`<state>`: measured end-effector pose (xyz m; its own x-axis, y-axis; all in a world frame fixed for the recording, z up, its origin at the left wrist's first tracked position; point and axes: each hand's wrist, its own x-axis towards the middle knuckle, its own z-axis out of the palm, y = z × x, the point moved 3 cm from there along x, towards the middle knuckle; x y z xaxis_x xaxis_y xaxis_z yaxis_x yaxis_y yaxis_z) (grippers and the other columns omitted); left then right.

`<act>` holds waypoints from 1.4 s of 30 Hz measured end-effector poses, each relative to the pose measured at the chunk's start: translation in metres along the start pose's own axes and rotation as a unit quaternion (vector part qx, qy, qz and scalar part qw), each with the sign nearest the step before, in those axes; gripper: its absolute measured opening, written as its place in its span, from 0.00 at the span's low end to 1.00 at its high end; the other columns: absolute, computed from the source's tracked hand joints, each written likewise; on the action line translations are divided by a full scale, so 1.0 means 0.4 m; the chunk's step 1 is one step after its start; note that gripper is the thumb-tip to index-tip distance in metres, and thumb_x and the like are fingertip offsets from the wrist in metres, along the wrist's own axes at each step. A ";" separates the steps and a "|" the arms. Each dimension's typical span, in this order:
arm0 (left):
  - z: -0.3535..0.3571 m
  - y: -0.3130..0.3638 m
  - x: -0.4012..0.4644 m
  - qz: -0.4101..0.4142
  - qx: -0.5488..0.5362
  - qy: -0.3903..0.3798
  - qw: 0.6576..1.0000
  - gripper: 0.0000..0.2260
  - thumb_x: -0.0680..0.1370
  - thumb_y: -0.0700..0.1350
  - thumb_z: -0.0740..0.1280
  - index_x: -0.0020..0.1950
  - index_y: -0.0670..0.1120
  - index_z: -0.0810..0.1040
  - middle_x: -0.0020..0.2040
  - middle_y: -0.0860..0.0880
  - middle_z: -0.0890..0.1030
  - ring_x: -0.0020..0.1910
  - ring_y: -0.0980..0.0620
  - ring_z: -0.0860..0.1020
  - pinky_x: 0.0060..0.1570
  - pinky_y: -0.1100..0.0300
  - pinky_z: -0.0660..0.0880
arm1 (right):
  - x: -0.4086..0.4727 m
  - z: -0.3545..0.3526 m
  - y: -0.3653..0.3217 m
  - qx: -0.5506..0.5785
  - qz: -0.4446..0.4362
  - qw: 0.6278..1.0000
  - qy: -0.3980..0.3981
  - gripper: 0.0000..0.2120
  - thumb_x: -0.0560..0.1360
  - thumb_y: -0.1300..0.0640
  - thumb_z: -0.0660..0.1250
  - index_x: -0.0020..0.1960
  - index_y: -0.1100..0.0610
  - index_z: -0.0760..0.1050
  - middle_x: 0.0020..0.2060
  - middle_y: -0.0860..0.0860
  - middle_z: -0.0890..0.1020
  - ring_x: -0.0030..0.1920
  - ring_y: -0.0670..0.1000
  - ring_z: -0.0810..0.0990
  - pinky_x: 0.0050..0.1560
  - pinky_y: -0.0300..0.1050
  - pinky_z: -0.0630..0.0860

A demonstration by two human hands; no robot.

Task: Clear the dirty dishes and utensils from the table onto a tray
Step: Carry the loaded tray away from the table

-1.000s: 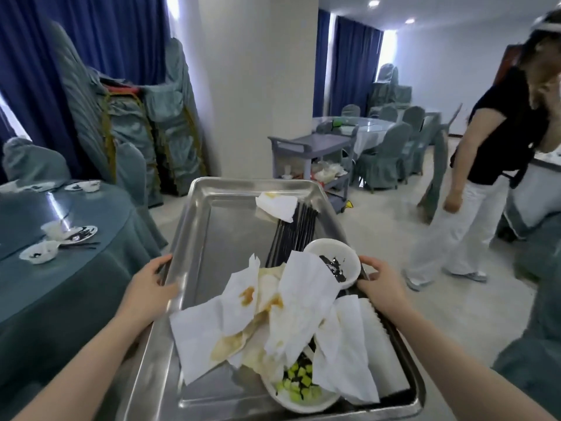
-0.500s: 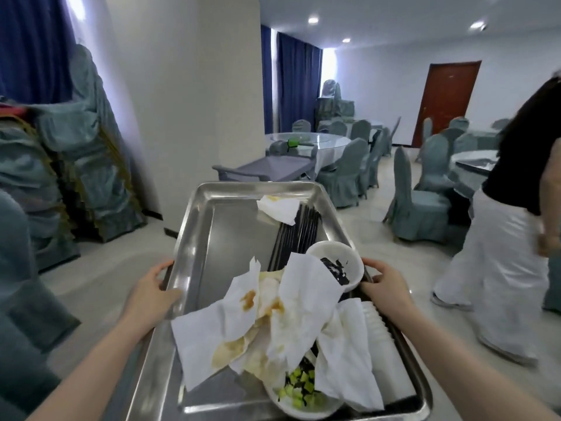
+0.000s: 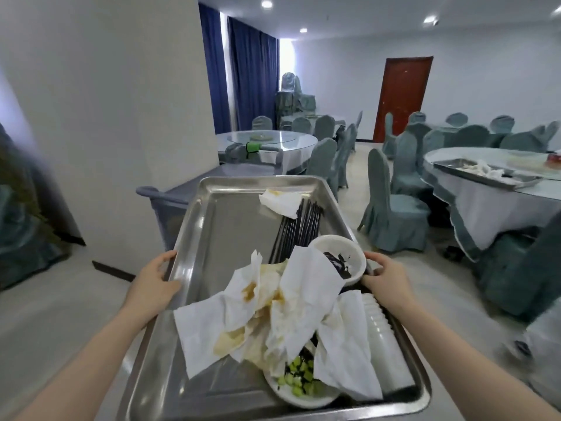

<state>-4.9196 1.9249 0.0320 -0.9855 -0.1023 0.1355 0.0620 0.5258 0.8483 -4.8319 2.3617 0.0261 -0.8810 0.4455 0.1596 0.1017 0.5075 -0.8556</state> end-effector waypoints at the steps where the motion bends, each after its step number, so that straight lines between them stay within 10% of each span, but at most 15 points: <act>1: 0.016 0.004 0.064 -0.001 0.006 0.003 1.000 0.29 0.70 0.37 0.70 0.68 0.56 0.71 0.52 0.50 0.79 0.44 0.54 0.80 0.34 0.62 0.72 | 0.074 0.023 -0.004 0.004 -0.002 1.000 0.000 0.23 0.66 0.61 0.72 0.57 0.41 0.78 0.20 0.46 0.73 0.21 0.43 0.68 0.29 0.41 0.66; 10: 0.114 -0.005 0.638 -0.020 0.014 0.012 1.000 0.27 0.72 0.36 0.68 0.68 0.55 0.71 0.50 0.54 0.75 0.41 0.62 0.74 0.34 0.65 0.68 | 0.648 0.299 -0.074 0.012 -0.012 0.999 -0.034 0.23 0.66 0.64 0.70 0.53 0.40 0.76 0.17 0.45 0.73 0.18 0.43 0.67 0.20 0.32 0.60; 15: 0.196 -0.031 0.973 -0.026 -0.007 -0.020 0.999 0.27 0.72 0.32 0.67 0.69 0.50 0.71 0.57 0.46 0.78 0.51 0.50 0.76 0.43 0.60 0.72 | 0.905 0.451 -0.074 0.024 0.008 0.999 -0.036 0.23 0.68 0.65 0.71 0.54 0.41 0.76 0.17 0.46 0.74 0.18 0.42 0.68 0.20 0.31 0.62; 19: 0.246 -0.031 1.215 -0.028 0.008 -0.042 0.999 0.26 0.72 0.32 0.67 0.66 0.51 0.73 0.46 0.43 0.83 0.43 0.42 0.82 0.48 0.47 0.79 | 1.111 0.548 -0.074 0.025 0.032 0.999 -0.028 0.23 0.67 0.64 0.72 0.54 0.40 0.76 0.18 0.47 0.73 0.19 0.43 0.68 0.21 0.33 0.63; 26: 0.311 -0.073 1.564 -0.012 0.048 -0.062 0.997 0.24 0.70 0.38 0.70 0.63 0.57 0.73 0.27 0.54 0.80 0.26 0.58 0.77 0.32 0.55 0.74 | 1.437 0.719 -0.086 0.035 0.053 0.997 -0.045 0.23 0.68 0.65 0.69 0.49 0.37 0.75 0.18 0.48 0.73 0.18 0.42 0.68 0.24 0.37 0.66; 42: 0.448 -0.216 2.234 -0.115 0.117 -0.061 0.985 0.30 0.71 0.35 0.71 0.72 0.47 0.67 0.52 0.41 0.81 0.42 0.46 0.81 0.47 0.49 0.78 | 2.129 1.176 -0.066 0.042 0.065 0.990 -0.117 0.23 0.66 0.63 0.71 0.55 0.41 0.78 0.32 0.53 0.83 0.35 0.52 0.82 0.37 0.42 0.74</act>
<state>-5.8339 1.9394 -0.0121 -0.9817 -0.1468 -0.1210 -0.1890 0.6823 0.7062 -5.8023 2.3807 -0.0468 -0.9469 0.3149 -0.0649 0.1913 0.3896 -0.9009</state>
